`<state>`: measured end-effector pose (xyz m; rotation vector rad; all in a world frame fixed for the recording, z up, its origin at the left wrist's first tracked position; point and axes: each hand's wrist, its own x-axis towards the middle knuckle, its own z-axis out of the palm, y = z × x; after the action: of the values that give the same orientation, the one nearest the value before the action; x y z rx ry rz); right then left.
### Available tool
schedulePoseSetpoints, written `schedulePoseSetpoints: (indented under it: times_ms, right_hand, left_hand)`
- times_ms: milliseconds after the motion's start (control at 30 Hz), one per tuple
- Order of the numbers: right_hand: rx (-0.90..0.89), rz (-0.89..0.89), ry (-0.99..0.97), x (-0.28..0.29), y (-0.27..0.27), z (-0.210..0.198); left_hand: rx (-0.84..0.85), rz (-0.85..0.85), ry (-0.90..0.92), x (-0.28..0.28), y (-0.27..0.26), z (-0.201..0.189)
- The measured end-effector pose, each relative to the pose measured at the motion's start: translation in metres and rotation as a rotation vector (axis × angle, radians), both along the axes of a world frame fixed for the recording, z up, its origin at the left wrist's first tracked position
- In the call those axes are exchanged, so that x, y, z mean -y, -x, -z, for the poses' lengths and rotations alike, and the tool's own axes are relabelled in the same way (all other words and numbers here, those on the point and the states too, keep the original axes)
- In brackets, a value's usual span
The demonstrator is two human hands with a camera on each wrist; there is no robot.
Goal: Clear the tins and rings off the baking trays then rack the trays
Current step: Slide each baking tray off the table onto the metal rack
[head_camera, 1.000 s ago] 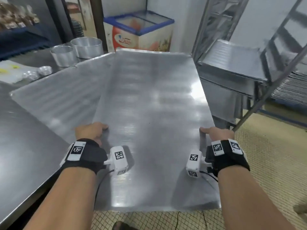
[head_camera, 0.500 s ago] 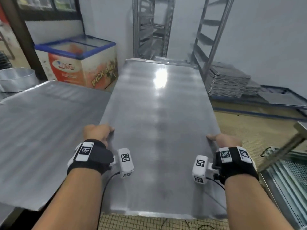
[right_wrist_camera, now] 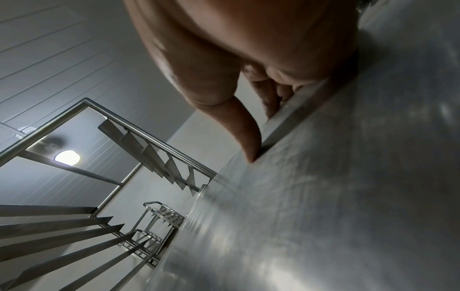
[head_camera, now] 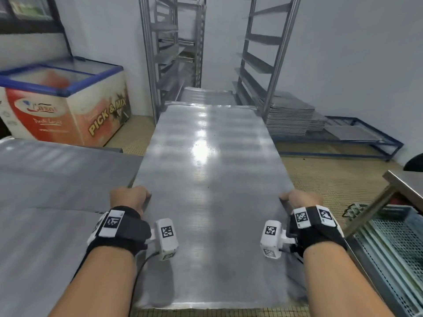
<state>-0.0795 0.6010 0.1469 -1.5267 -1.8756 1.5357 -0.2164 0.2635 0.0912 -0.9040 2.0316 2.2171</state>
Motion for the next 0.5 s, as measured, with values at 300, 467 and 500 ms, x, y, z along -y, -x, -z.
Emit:
schedulePoseSetpoints:
  times_ms: [300, 467, 500]
  right_hand:
    - [0.085, -0.051, 0.010, -0.006, 0.083, -0.002]
    - [0.122, -0.075, 0.018, -0.022, 0.133, -0.005]
    - [0.133, -0.082, 0.014, -0.026, 0.142, -0.007]
  left_hand:
    - [0.047, 0.078, 0.164, -0.008, 0.082, -0.010]
    - [0.078, 0.113, 0.232, -0.022, 0.133, -0.006]
    - [0.074, 0.117, 0.241, -0.026, 0.143, -0.006]
